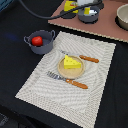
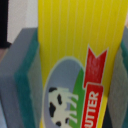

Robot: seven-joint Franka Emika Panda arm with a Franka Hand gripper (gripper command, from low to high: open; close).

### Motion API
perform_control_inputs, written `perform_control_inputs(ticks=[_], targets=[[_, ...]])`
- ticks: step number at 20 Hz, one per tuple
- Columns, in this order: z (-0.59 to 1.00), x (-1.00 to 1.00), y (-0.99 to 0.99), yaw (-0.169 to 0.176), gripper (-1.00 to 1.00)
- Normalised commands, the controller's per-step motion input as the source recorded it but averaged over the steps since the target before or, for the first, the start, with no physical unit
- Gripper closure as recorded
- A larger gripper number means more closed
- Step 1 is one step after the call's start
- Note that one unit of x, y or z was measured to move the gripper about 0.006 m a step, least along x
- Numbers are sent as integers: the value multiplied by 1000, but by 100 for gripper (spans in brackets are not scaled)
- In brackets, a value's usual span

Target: Interact with the objects in diverse but meaningful ways.

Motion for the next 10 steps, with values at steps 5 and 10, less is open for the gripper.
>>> perform_control_inputs(ticks=[5, 10], targets=[[-700, 33, 67, 56, 100], [-809, 0, 0, 45, 100]])
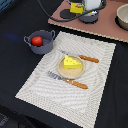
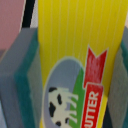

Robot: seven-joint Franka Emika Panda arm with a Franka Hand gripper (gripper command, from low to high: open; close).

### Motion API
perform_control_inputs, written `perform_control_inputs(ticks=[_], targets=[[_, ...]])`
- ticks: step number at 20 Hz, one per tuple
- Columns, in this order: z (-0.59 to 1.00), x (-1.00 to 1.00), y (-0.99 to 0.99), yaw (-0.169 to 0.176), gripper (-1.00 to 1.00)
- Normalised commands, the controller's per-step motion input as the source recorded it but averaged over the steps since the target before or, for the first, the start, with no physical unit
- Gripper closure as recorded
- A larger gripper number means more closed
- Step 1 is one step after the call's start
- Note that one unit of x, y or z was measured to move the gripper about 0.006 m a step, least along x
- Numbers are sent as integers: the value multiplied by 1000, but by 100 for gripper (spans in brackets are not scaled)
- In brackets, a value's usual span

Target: Interact with the objects in diverse but meaningful ways.

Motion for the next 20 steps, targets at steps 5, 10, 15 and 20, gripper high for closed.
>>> perform_control_inputs(ticks=[5, 10, 15, 20], targets=[[-834, -73, 0, 54, 100], [-721, -191, 3, 54, 100], [-477, -274, 134, 68, 100], [20, -146, 165, 51, -100]])
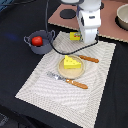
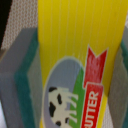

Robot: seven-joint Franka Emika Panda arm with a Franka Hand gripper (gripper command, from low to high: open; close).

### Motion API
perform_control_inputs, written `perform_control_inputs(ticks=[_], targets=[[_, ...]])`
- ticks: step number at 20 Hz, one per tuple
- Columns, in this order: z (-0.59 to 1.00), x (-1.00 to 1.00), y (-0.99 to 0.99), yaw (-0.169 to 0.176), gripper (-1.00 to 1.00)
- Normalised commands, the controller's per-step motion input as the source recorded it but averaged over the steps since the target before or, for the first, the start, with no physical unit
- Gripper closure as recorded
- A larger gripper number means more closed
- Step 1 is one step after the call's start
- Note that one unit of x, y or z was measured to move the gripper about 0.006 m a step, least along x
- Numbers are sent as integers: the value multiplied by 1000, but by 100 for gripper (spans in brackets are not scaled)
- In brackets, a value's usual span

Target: Interact with the objects in diverse but meaningful ways.

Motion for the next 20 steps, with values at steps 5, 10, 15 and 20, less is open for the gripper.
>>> perform_control_inputs(ticks=[5, 10, 15, 20], targets=[[943, 53, 178, 0, -100], [1000, 23, -9, 0, -100], [1000, 37, -209, 9, -100], [964, 103, -281, 0, -100]])
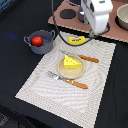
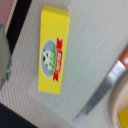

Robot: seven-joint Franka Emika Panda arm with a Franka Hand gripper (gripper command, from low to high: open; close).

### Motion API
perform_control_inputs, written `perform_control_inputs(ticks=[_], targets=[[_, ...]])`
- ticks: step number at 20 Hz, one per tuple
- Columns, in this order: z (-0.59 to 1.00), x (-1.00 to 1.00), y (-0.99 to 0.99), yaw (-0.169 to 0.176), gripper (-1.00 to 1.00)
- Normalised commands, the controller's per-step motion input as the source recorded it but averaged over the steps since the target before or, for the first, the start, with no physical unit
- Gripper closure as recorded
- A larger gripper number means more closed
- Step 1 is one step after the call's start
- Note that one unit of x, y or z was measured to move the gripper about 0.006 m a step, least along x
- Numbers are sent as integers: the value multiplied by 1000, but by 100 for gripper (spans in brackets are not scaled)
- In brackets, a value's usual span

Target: Interact with the objects in diverse but meaningful ways.

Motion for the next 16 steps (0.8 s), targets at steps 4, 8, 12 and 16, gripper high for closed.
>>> perform_control_inputs(ticks=[4, 8, 12, 16], targets=[[676, 229, -708, -1, -100], [509, 291, -977, 0, -100], [301, 283, -946, 0, -100], [0, 169, -549, 0, -100]])
